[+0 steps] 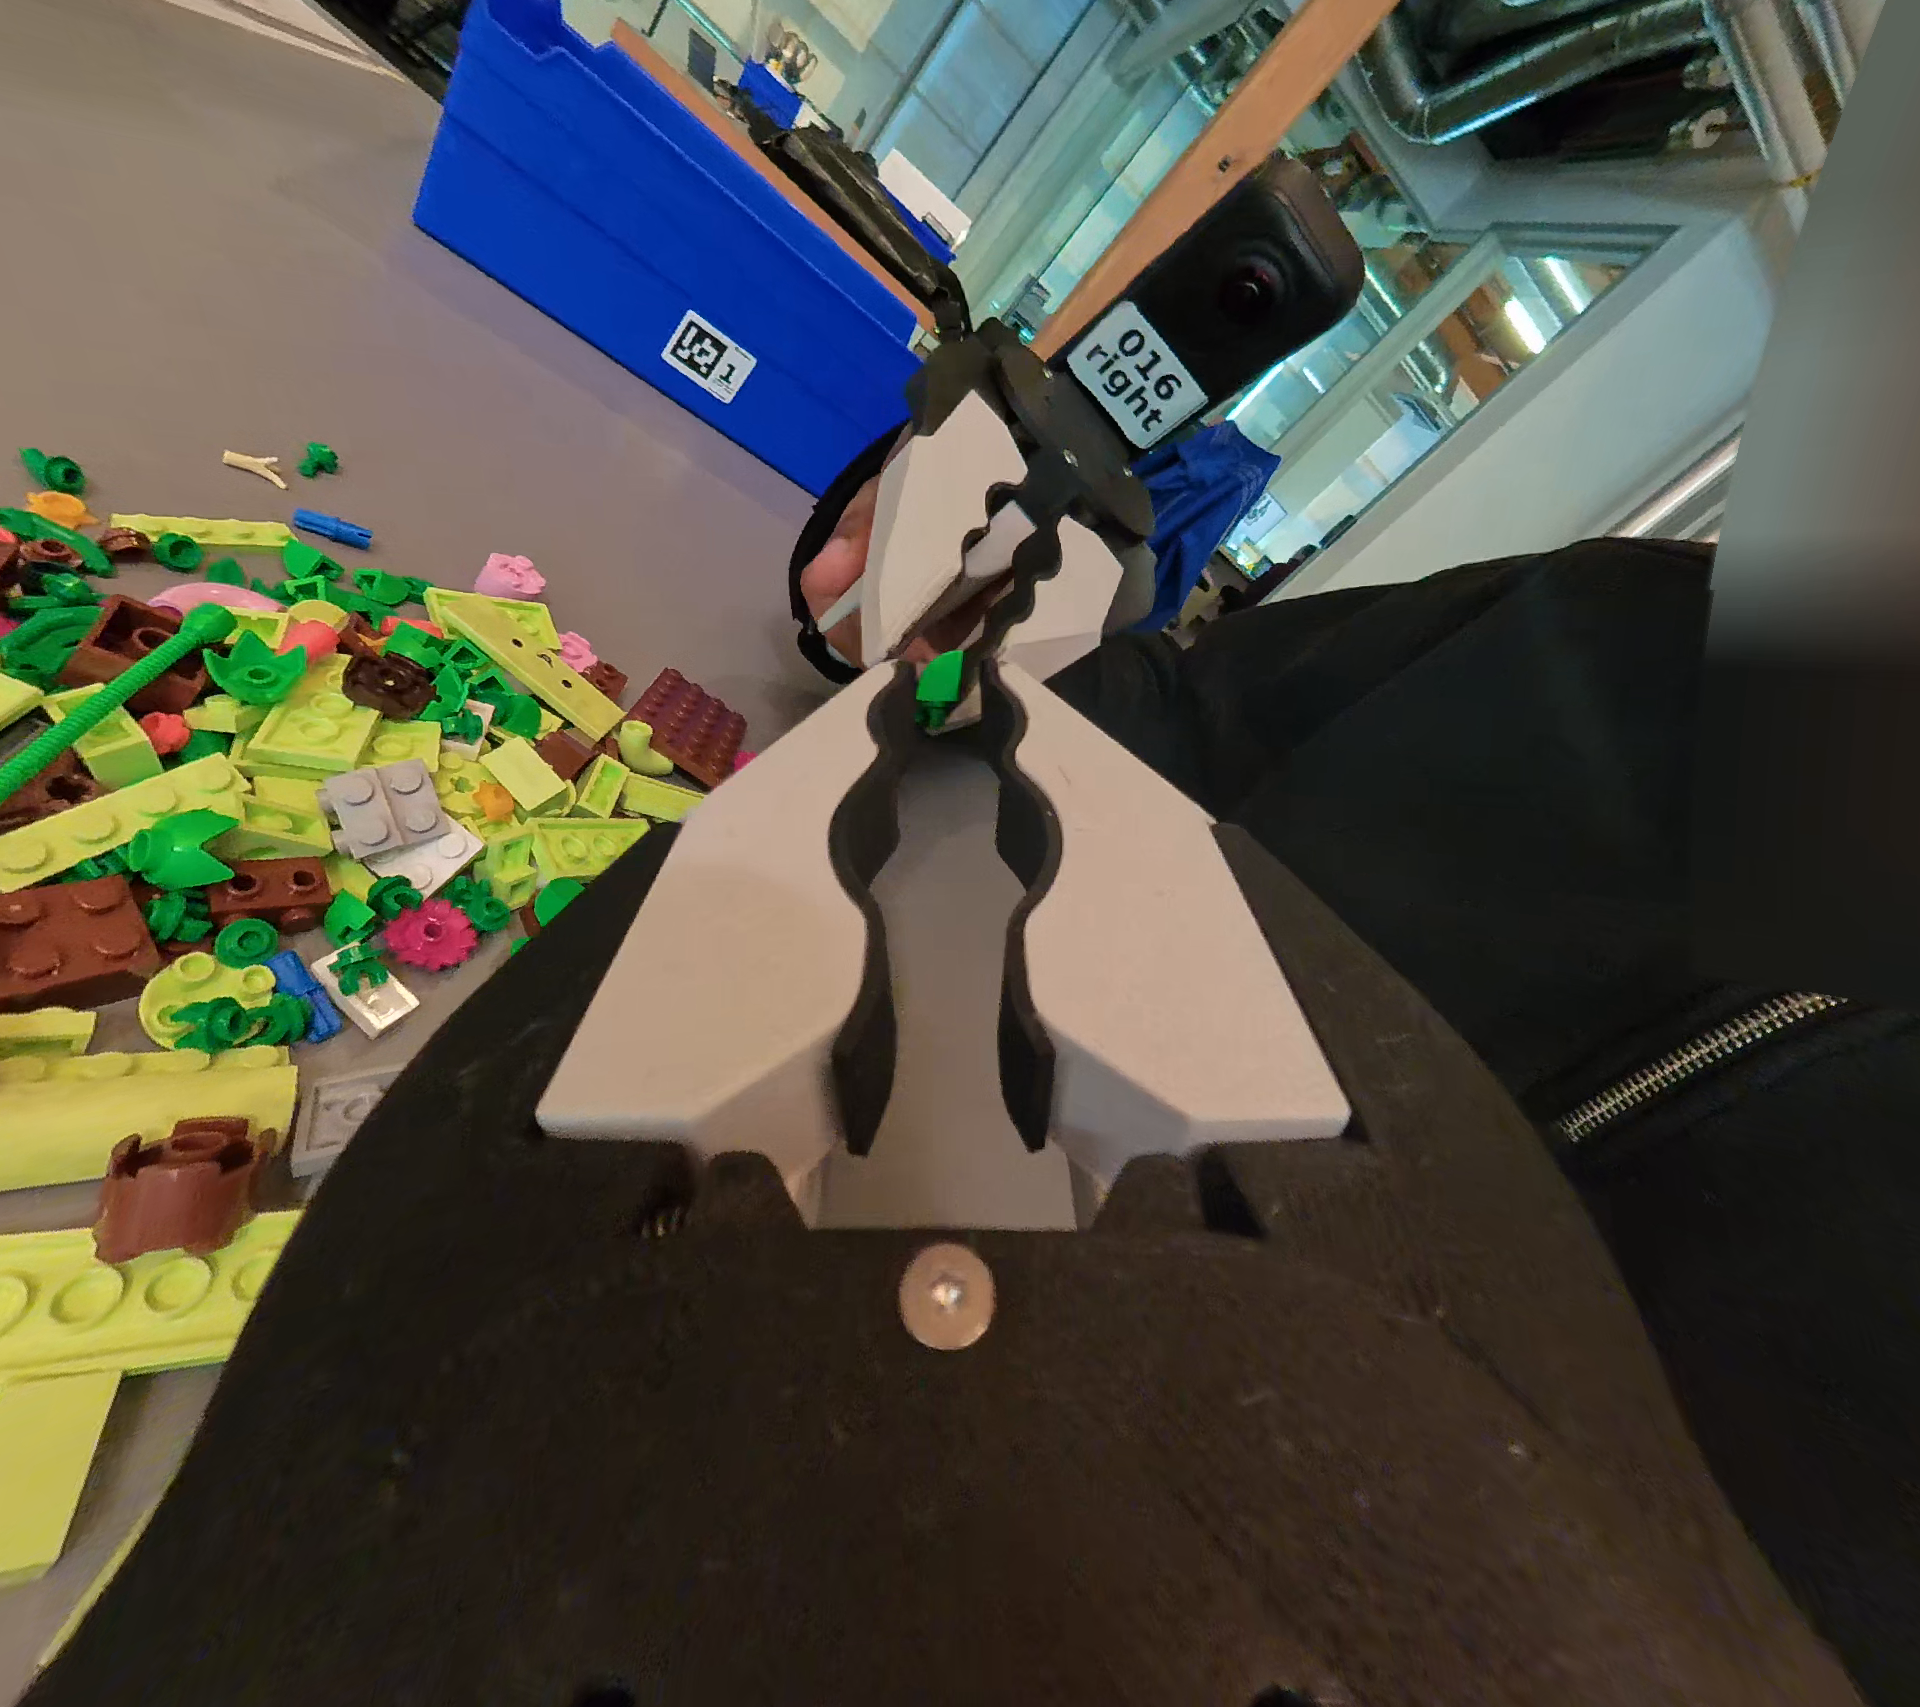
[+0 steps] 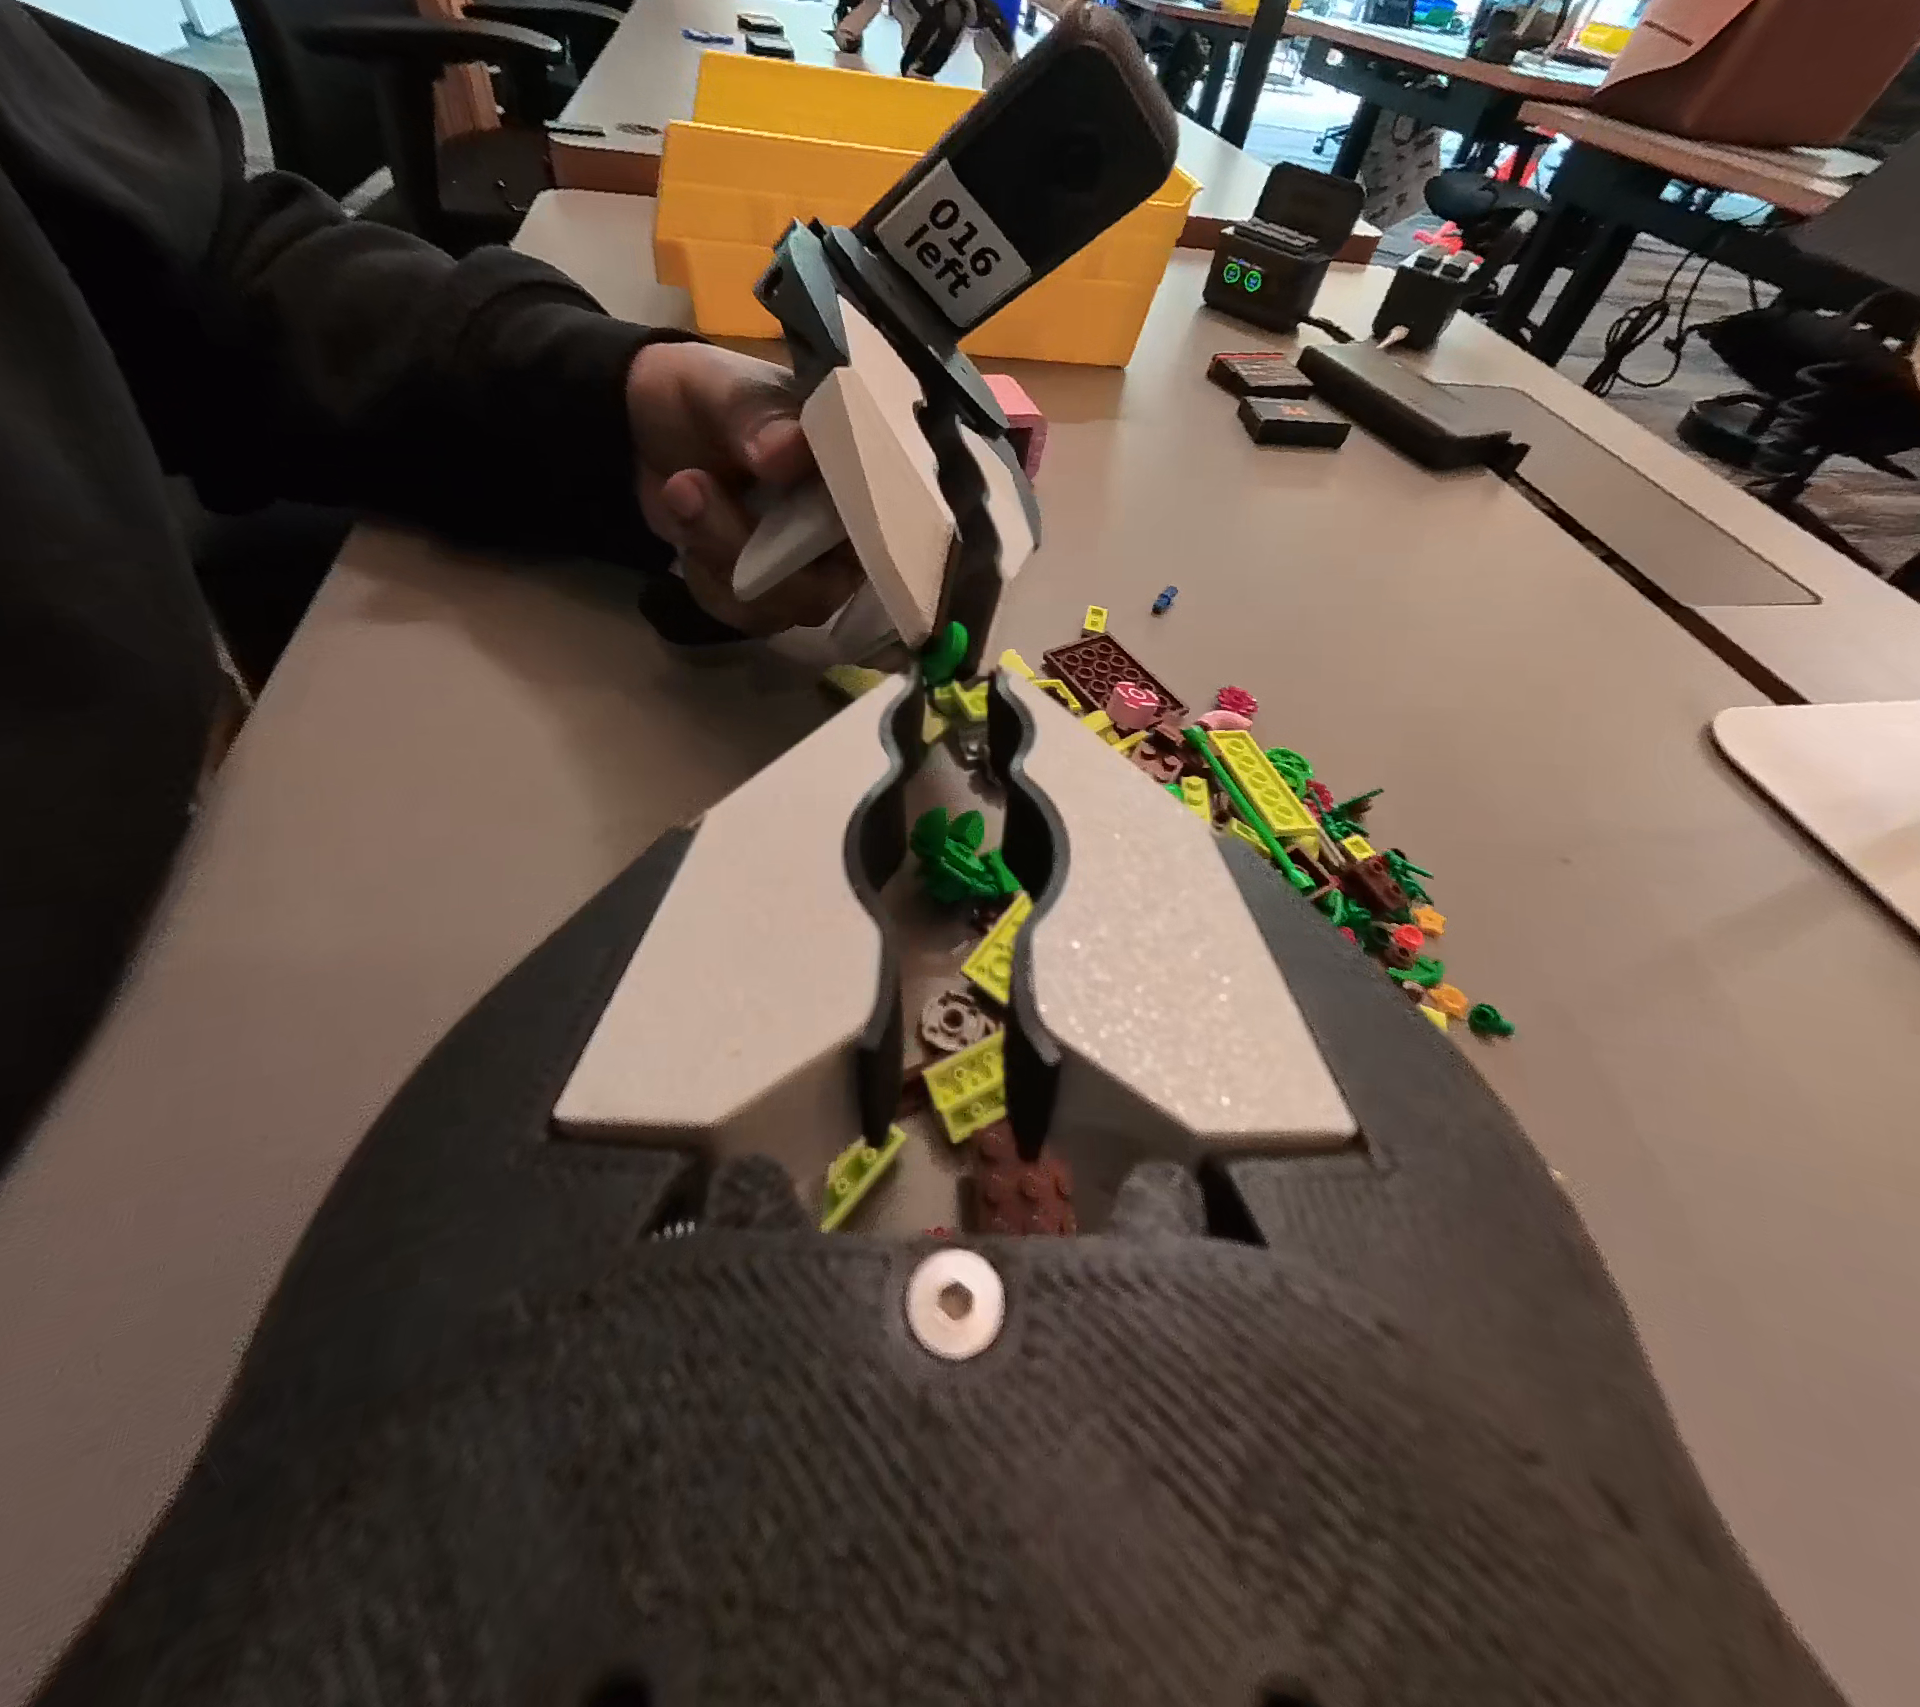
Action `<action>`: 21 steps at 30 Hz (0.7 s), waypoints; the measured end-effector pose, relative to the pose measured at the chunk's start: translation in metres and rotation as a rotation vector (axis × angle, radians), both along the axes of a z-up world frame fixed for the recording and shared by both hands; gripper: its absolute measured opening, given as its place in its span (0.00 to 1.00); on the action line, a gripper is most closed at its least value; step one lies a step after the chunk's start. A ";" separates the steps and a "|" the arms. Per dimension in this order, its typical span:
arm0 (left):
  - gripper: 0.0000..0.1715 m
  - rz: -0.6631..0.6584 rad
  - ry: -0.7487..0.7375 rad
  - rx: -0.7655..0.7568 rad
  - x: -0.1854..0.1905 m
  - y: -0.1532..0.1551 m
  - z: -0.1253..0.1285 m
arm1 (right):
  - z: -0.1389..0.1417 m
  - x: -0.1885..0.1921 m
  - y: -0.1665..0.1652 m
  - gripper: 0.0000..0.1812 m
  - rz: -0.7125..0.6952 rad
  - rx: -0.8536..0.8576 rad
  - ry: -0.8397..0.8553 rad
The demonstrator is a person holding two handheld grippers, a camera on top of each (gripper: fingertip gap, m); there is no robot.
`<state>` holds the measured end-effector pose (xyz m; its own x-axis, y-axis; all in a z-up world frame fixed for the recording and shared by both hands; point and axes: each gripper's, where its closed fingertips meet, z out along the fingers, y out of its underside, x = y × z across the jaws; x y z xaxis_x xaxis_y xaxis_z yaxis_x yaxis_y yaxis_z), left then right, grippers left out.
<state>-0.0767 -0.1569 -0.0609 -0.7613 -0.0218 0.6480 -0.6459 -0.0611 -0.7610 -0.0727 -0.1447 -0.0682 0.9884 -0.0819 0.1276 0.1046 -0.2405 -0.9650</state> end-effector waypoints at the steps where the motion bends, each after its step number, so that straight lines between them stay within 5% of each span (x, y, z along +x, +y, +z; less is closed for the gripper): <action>1: 0.07 0.000 -0.008 0.004 0.000 0.000 0.000 | -0.001 0.001 -0.001 0.05 -0.006 -0.005 0.003; 5: 0.12 0.032 -0.023 0.015 0.004 0.002 0.000 | 0.002 0.006 -0.004 0.00 -0.022 0.019 0.031; 6: 0.02 0.022 -0.024 0.017 0.003 0.003 0.000 | 0.005 0.006 -0.005 0.00 -0.018 0.035 0.039; 10: 0.00 0.006 -0.068 0.074 -0.002 -0.003 -0.006 | 0.006 0.008 -0.005 0.00 -0.031 0.037 0.053; 16: 0.00 0.222 -0.254 0.166 0.030 0.025 0.002 | -0.006 0.011 -0.004 0.00 -0.048 -0.035 0.042; 21: 0.00 0.248 -0.267 0.132 0.035 0.034 0.009 | -0.012 0.007 -0.001 0.00 -0.031 -0.061 0.072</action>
<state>-0.0414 -0.1231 -0.0523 -0.8639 -0.2962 0.4073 -0.4024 -0.0804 -0.9119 -0.0655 -0.1457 -0.0807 0.9923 -0.1072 0.0624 0.0274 -0.3011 -0.9532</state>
